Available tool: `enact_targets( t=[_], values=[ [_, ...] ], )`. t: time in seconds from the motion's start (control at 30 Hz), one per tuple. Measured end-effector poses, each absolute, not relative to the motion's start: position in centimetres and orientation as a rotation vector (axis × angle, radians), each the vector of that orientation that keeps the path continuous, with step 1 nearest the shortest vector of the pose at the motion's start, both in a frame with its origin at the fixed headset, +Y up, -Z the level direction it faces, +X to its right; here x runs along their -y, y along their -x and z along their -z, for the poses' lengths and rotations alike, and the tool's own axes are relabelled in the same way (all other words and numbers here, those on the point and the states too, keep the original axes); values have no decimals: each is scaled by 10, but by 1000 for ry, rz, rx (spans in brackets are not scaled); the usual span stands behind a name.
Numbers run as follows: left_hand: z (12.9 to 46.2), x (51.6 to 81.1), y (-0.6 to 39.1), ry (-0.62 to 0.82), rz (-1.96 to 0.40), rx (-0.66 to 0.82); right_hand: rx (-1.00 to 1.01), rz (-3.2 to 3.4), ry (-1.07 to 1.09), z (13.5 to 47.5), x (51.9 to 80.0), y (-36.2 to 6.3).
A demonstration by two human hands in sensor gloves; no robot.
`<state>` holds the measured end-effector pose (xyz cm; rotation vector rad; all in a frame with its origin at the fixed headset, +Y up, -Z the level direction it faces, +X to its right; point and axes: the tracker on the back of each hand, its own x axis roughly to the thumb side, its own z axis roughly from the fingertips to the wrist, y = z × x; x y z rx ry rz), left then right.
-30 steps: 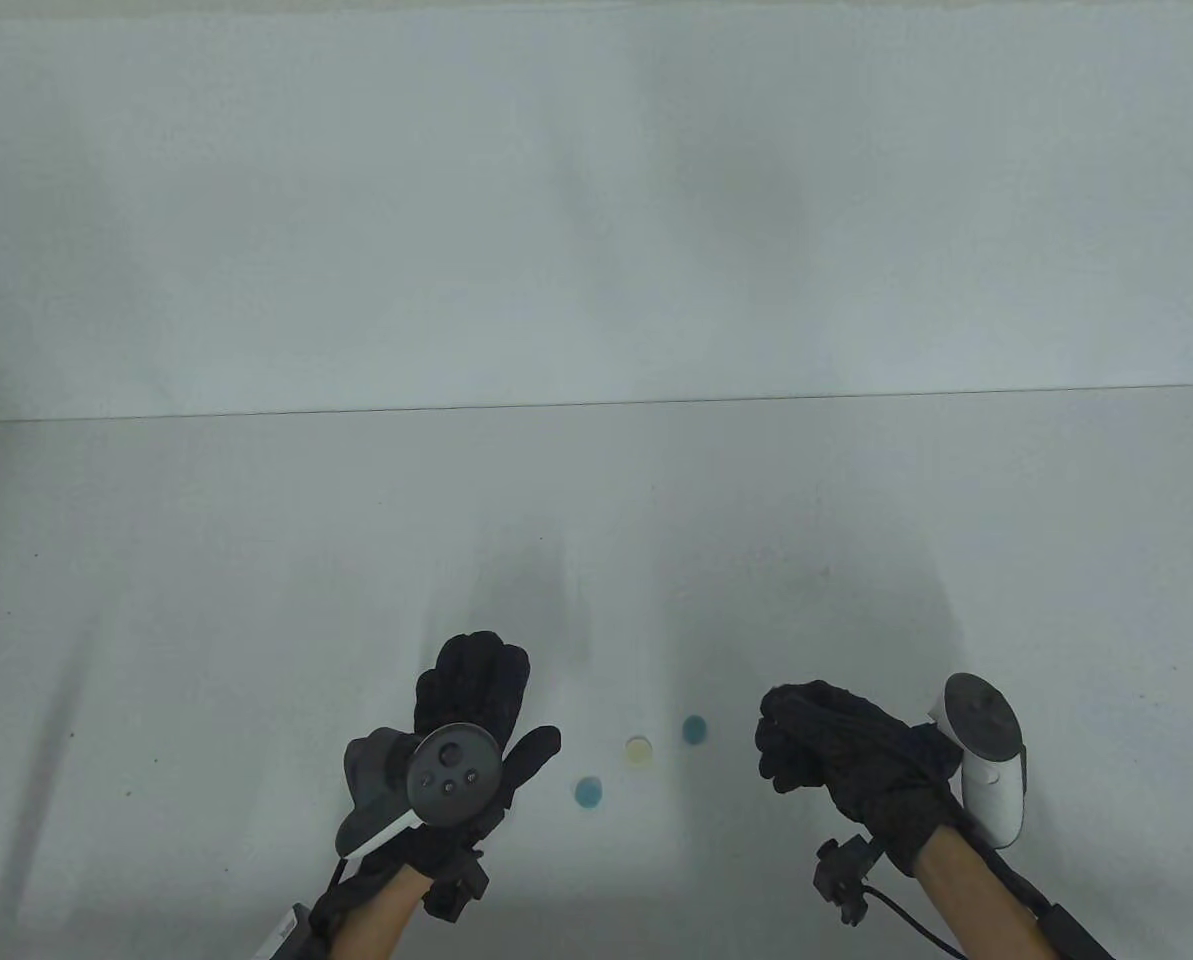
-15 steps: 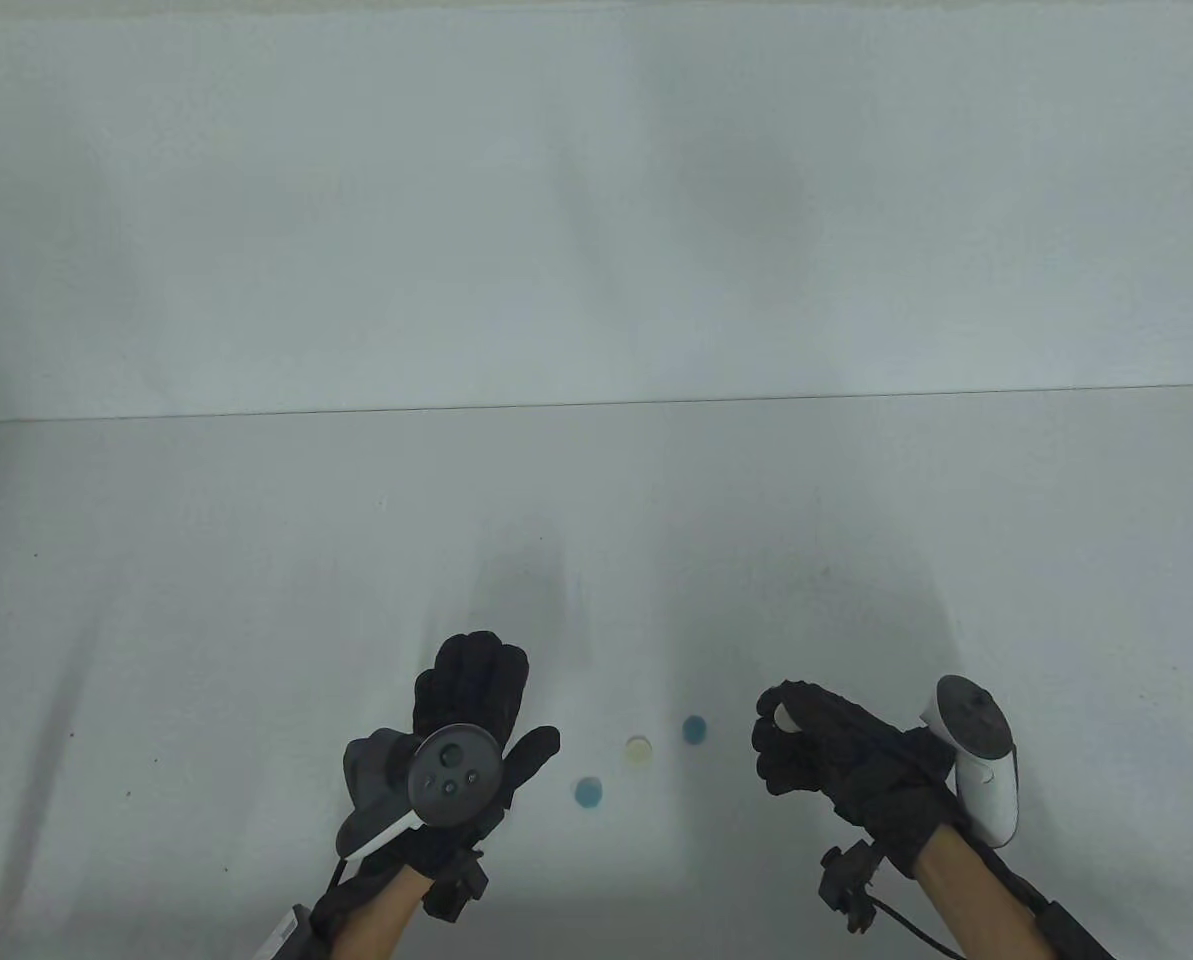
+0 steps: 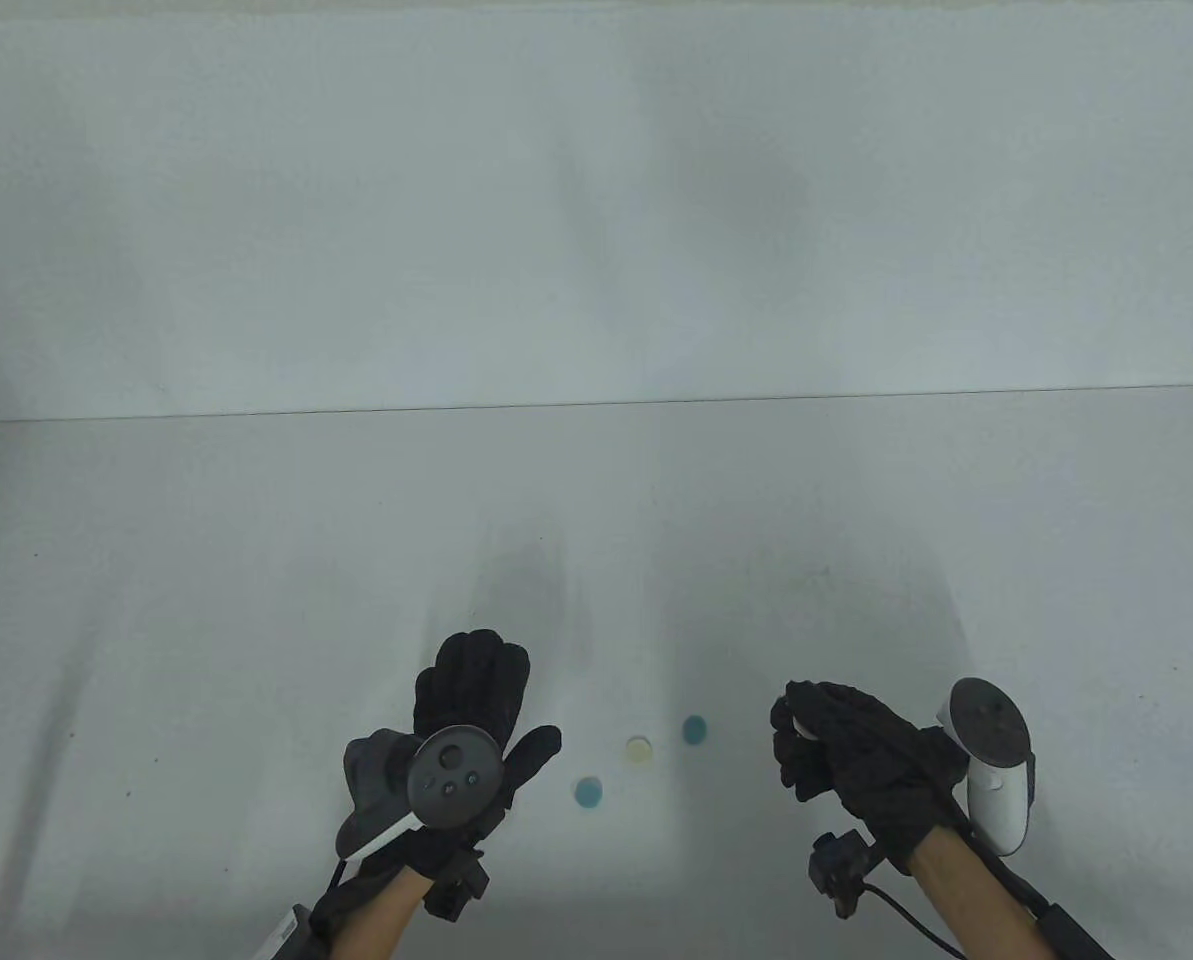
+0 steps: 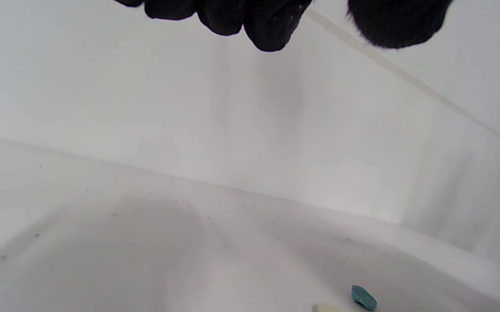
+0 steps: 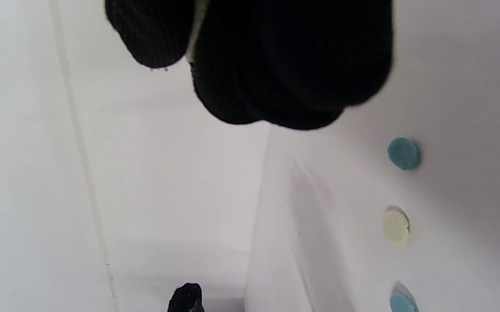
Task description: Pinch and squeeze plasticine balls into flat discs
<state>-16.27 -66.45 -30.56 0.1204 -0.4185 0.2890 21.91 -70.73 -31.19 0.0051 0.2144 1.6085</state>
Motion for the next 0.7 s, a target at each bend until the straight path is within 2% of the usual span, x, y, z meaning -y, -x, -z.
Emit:
enact_targets(
  t=[0.17,0.7],
  values=[
    [306,665,162,-115,-284,418,-342,-1488,-103,315,715,-217],
    [306,667,160,-93,-271,414,-305,-1519,-129,316,706,-214]
  ],
)
